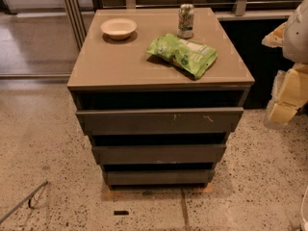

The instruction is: Open middle drawer

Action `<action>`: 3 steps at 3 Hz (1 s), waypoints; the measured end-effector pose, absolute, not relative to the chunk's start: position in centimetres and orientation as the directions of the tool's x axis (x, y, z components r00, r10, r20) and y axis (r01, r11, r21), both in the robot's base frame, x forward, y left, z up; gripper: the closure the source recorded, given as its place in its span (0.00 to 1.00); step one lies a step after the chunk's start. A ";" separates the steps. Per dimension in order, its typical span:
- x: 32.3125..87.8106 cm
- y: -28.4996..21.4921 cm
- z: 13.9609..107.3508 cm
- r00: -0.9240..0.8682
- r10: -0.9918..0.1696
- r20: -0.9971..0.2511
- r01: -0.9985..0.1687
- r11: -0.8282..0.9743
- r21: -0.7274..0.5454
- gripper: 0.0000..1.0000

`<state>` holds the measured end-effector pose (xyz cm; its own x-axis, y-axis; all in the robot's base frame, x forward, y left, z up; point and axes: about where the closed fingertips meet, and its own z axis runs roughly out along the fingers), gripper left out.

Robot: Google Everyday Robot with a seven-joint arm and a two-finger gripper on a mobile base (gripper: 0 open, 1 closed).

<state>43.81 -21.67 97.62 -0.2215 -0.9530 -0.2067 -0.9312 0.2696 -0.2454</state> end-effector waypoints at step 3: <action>43.8 -21.1 92.9 -0.214 -0.947 -0.241 -0.931 0.273 -0.242 0.00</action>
Offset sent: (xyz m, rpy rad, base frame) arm 0.0013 0.0000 -0.0354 0.0456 0.0067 -0.0151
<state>43.80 -21.06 92.95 -0.2143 -0.9465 -0.2411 -0.9311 0.2726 -0.2423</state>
